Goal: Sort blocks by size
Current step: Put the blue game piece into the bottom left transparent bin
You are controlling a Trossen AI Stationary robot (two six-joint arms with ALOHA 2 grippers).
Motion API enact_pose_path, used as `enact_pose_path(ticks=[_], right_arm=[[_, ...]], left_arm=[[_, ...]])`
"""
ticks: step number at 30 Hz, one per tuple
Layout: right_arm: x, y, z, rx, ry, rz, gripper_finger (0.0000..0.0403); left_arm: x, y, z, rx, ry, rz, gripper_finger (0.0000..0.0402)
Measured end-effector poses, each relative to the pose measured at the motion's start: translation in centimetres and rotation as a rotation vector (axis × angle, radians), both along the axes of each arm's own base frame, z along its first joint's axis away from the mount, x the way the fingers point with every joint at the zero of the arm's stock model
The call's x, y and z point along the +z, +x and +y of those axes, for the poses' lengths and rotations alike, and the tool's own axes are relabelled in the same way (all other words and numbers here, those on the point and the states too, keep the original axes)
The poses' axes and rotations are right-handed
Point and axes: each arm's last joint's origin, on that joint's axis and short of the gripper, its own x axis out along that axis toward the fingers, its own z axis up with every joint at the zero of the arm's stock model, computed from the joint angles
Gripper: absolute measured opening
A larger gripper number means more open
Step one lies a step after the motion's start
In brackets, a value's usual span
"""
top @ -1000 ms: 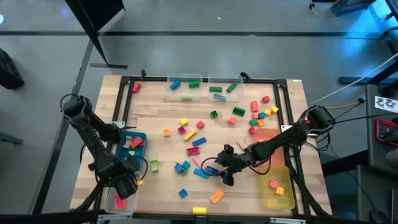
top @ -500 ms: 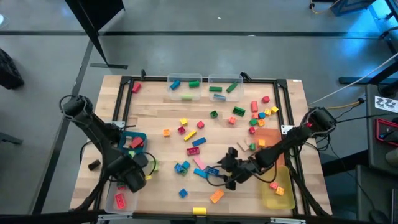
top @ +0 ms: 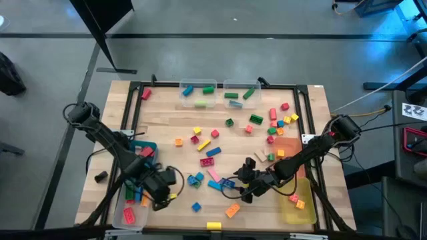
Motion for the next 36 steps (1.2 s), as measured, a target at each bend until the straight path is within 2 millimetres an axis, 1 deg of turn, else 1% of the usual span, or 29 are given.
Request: enact_pose_path(ticks=[3,6,10,16,21,26,29,36], right_arm=[[0.0,0.0,0.0,-0.015,0.016,0.000,0.0296],[0.0,0.0,0.0,-0.040,0.044,0.000,0.0296],[0.1,0.0,-0.1,-0.098,0.044,-0.023,0.0296],[0.0,0.1,-0.1,-0.126,0.043,-0.034,0.0296],[-1.1,0.5,0.6,-0.123,0.036,-0.042,0.0296],[-2.9,1.2,1.1,-0.125,0.001,-0.003,0.0296],[-3.4,1.9,1.6,-0.125,-0.003,0.001,0.0296],[-4.7,2.3,1.8,-0.130,-0.032,0.031,0.0296]], left_arm=[[0.5,1.7,0.8,-0.067,0.131,-0.198,0.0232],[1.0,3.3,2.0,-0.088,0.301,-0.352,0.0232],[1.6,4.9,3.7,-0.100,0.456,-0.441,0.0232],[1.9,6.1,5.2,-0.041,0.465,-0.480,0.0232],[2.0,6.4,5.7,0.001,0.452,-0.487,0.0232],[2.0,6.4,5.7,0.002,0.451,-0.487,0.0232],[2.0,6.4,5.6,0.001,0.450,-0.488,0.0232],[2.0,6.4,5.6,0.002,0.449,-0.489,0.0232]])
